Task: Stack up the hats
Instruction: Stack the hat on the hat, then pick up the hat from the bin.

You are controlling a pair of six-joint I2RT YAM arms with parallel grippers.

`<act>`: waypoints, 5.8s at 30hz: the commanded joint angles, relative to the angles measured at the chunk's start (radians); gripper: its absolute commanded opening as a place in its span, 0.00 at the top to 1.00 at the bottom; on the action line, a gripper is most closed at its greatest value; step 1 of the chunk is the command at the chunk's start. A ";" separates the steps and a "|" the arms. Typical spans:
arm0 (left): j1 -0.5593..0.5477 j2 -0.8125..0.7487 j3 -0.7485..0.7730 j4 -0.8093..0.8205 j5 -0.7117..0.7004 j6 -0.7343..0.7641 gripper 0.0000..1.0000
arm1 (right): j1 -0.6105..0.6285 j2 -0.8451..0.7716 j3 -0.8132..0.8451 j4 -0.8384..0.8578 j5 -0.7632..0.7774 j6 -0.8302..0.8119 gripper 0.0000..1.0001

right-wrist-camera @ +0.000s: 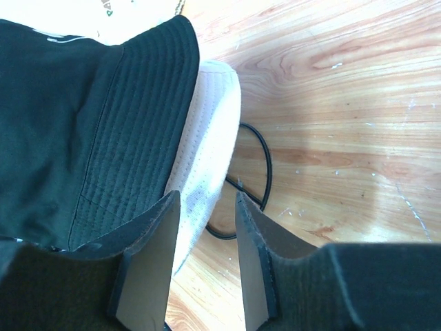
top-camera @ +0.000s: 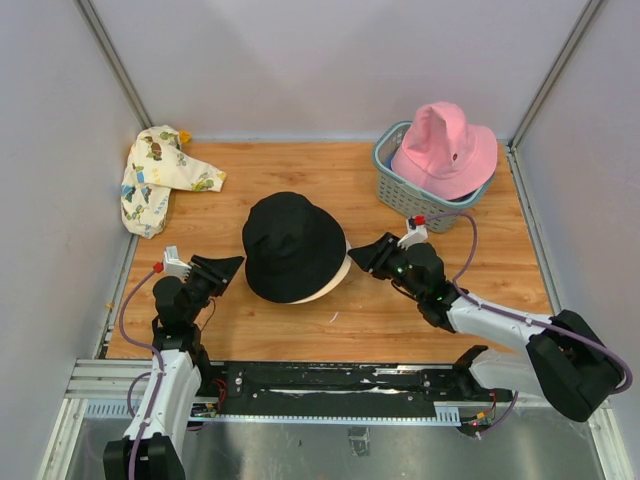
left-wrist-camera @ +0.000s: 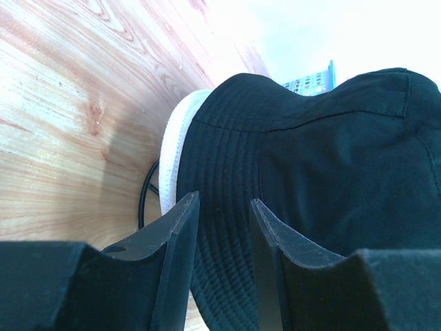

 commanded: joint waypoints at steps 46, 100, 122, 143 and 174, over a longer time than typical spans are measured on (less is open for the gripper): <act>-0.018 0.132 -0.033 0.196 0.015 0.001 0.67 | 0.026 0.081 0.032 0.241 -0.103 0.031 0.58; -0.118 0.164 -0.132 0.214 -0.042 0.010 0.72 | 0.044 0.384 -0.053 0.456 -0.093 0.061 1.00; -0.125 0.138 -0.111 0.147 -0.059 0.032 0.65 | 0.044 0.397 -0.022 0.410 -0.087 0.006 0.88; -0.124 -0.055 0.012 -0.135 -0.135 0.087 0.38 | 0.064 -0.191 0.174 -0.421 0.137 -0.358 0.39; -0.125 -0.018 0.102 -0.148 -0.125 0.132 0.33 | -0.365 0.301 1.099 -0.689 0.523 -1.118 0.27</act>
